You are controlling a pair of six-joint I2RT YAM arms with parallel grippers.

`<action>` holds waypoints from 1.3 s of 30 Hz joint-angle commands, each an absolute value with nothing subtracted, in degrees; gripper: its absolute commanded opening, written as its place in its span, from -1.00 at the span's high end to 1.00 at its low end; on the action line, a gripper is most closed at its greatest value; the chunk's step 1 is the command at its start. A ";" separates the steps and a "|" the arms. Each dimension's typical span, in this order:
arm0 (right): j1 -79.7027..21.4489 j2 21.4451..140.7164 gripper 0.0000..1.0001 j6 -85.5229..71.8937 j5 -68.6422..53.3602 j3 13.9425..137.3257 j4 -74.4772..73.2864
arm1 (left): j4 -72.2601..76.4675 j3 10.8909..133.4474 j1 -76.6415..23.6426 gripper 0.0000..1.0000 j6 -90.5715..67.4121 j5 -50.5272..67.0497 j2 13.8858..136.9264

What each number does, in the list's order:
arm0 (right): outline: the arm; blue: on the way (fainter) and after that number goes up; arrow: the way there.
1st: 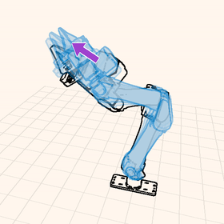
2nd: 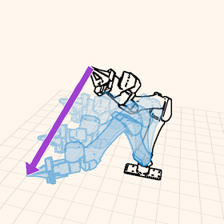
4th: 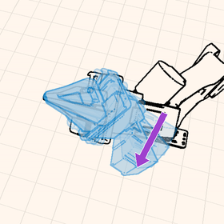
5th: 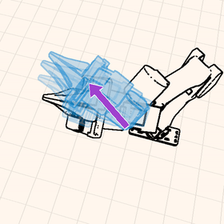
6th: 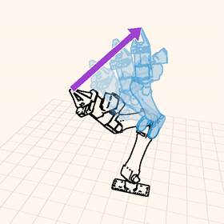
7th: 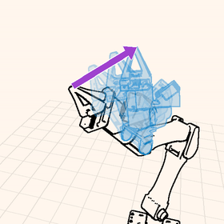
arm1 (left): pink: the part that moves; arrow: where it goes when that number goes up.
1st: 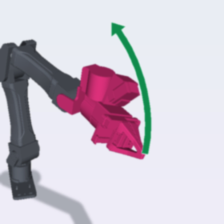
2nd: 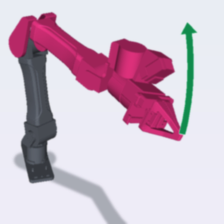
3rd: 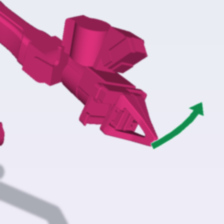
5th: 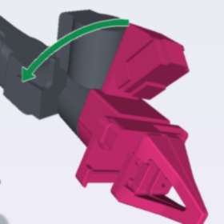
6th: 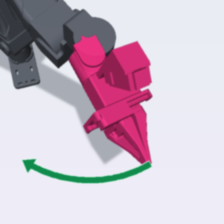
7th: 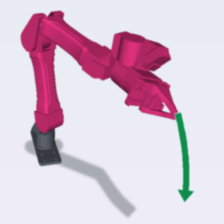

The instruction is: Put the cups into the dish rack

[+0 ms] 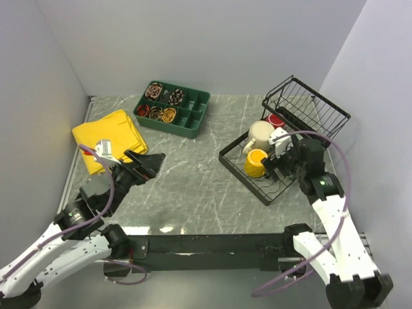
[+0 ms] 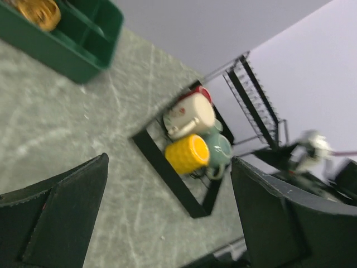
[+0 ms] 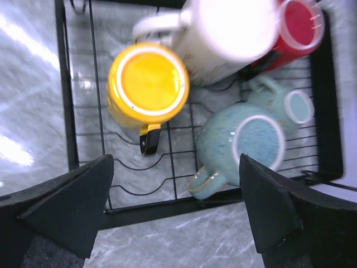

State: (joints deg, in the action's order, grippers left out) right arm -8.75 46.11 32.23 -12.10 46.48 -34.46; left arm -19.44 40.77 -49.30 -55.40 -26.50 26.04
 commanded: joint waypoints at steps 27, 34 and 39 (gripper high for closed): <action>-2.02 35.33 -1.00 -1.06 2.81 69.87 -34.72 | -41.04 61.79 -49.13 -0.93 -37.88 -37.97 28.74; -1.93 35.33 -1.00 -1.76 5.44 70.05 -34.19 | -40.43 61.26 -49.13 -0.93 -37.88 -36.83 28.48; -2.02 36.03 -1.00 -2.28 6.42 70.66 -33.92 | -40.26 61.70 -49.13 -0.93 -37.27 -36.30 28.57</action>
State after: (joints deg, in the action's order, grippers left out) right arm -2.31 35.86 -1.10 4.45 67.94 -36.42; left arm -40.64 59.83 -49.30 -38.57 -37.32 28.71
